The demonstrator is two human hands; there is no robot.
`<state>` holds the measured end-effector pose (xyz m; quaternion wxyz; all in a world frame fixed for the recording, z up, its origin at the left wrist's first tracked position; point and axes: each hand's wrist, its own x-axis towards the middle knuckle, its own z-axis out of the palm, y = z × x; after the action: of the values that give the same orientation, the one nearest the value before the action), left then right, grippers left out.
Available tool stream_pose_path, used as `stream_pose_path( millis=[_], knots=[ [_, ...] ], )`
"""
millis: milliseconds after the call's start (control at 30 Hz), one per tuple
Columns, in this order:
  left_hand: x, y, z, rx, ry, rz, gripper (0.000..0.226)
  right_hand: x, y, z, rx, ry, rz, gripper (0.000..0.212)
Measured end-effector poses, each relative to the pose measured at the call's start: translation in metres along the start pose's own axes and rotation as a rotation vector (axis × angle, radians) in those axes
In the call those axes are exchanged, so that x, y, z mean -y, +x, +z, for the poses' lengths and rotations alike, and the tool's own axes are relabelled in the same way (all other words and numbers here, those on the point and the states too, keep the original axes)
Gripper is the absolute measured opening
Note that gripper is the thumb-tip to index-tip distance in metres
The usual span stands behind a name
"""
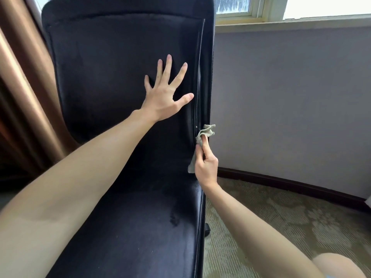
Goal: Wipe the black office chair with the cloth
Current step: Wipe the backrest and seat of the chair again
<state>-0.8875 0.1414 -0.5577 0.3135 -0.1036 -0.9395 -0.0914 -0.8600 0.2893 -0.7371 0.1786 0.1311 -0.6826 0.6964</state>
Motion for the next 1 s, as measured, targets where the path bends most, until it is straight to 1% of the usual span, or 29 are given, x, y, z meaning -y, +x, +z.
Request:
stream_pose_path(
  millis=[67, 133, 233, 300, 400, 500, 600, 667, 767, 800, 867, 933, 1000],
  knots=[
    [0.0, 0.0, 0.0, 0.005, 0.0, -0.001, 0.076, -0.006, -0.004, -0.003, 0.027, -0.056, 0.028, 0.043],
    [0.0, 0.0, -0.001, 0.009, 0.004, -0.002, 0.076, -0.014, -0.007, -0.008, 0.043, -0.162, 0.03, 0.043],
    [-0.002, -0.001, -0.003, 0.013, 0.009, -0.005, 0.077, -0.026, -0.011, -0.016, 0.067, -0.28, 0.047, 0.036],
    [-0.005, -0.004, -0.001, 0.007, 0.014, -0.005, 0.078, -0.026, -0.012, -0.02, 0.059, -0.274, 0.054, 0.03],
    [-0.007, -0.021, 0.009, -0.005, 0.041, 0.0, 0.079, -0.005, -0.005, -0.018, 0.005, -0.171, 0.054, 0.031],
    [-0.007, -0.042, 0.023, -0.005, 0.058, -0.008, 0.077, 0.026, 0.009, -0.011, -0.041, -0.082, -0.018, 0.033],
    [-0.005, -0.057, 0.029, 0.012, 0.038, -0.006, 0.074, 0.052, 0.023, -0.006, -0.038, -0.016, -0.093, 0.035],
    [-0.002, -0.063, 0.028, 0.02, 0.01, -0.006, 0.07, 0.059, 0.025, -0.002, 0.001, -0.028, -0.142, 0.038],
    [0.003, -0.072, 0.028, 0.037, -0.01, -0.023, 0.07, 0.045, 0.016, 0.0, 0.045, -0.146, -0.213, 0.044],
    [0.004, -0.076, 0.029, 0.045, -0.007, -0.029, 0.071, 0.035, 0.011, -0.001, 0.04, -0.186, -0.197, 0.045],
    [0.008, -0.083, 0.03, 0.069, 0.007, -0.038, 0.074, 0.018, 0.002, -0.004, 0.017, -0.226, -0.102, 0.043],
    [0.011, -0.091, 0.033, 0.102, 0.008, -0.052, 0.078, 0.005, -0.002, -0.008, 0.011, -0.209, -0.004, 0.038],
    [0.014, -0.099, 0.038, 0.128, 0.002, -0.067, 0.08, -0.004, -0.002, -0.011, 0.018, -0.206, 0.036, 0.032]
  ],
)
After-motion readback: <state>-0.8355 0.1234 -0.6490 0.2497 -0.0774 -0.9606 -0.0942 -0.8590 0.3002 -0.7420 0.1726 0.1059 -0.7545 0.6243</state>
